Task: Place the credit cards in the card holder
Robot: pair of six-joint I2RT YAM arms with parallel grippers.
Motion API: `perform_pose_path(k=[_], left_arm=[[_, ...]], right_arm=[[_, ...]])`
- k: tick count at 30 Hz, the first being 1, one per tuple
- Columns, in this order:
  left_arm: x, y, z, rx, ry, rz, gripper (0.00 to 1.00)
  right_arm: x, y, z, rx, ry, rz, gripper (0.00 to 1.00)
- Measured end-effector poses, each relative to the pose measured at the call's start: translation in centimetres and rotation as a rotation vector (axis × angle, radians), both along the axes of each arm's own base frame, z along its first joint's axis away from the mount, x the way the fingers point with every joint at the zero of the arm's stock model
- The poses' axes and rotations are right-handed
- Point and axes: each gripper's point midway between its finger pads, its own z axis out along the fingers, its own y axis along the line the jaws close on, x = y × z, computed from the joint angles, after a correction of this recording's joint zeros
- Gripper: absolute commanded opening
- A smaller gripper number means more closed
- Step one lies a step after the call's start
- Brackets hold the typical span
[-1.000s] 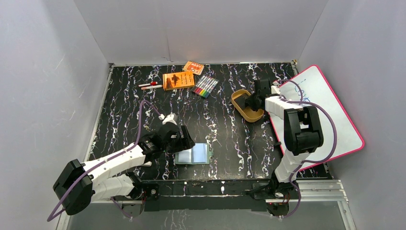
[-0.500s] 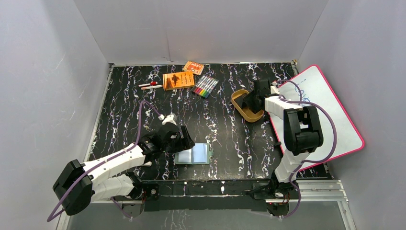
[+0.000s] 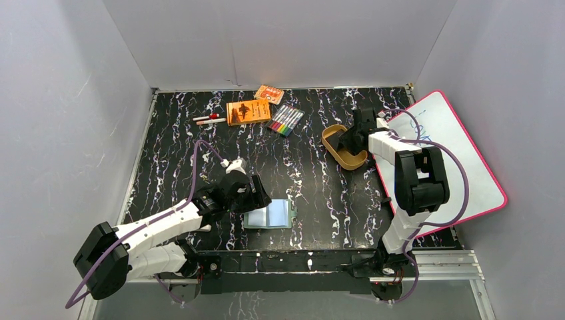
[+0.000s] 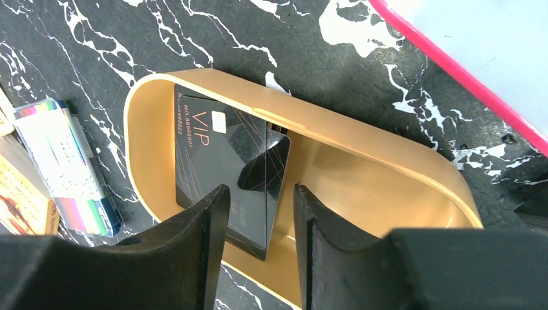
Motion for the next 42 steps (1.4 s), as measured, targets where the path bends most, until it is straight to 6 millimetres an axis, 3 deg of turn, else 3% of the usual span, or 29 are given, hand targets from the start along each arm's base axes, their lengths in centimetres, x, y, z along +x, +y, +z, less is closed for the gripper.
perform_pose_path(k=[7, 13, 17, 25, 37, 42], left_arm=[[0.00, 0.01, -0.01, 0.001, 0.000, -0.001, 0.68], [-0.01, 0.03, -0.10, 0.005, 0.001, -0.003, 0.68], [-0.02, 0.04, -0.20, 0.008, 0.003, -0.003, 0.68], [-0.03, 0.04, -0.26, 0.009, 0.004, -0.004, 0.68], [-0.03, 0.04, -0.28, 0.009, 0.005, -0.003, 0.68], [-0.03, 0.04, -0.28, 0.009, 0.005, -0.003, 0.68]], right_arm=[[0.14, 0.02, 0.15, 0.000, -0.004, 0.002, 0.34], [0.10, 0.01, 0.12, -0.002, -0.004, 0.004, 0.57], [0.08, 0.00, 0.11, -0.006, -0.004, 0.010, 0.61], [0.05, 0.04, 0.04, -0.010, -0.002, 0.022, 0.50], [0.41, 0.28, -0.54, -0.006, 0.010, 0.031, 0.49], [0.39, 0.29, -0.61, -0.005, 0.005, 0.031, 0.45]])
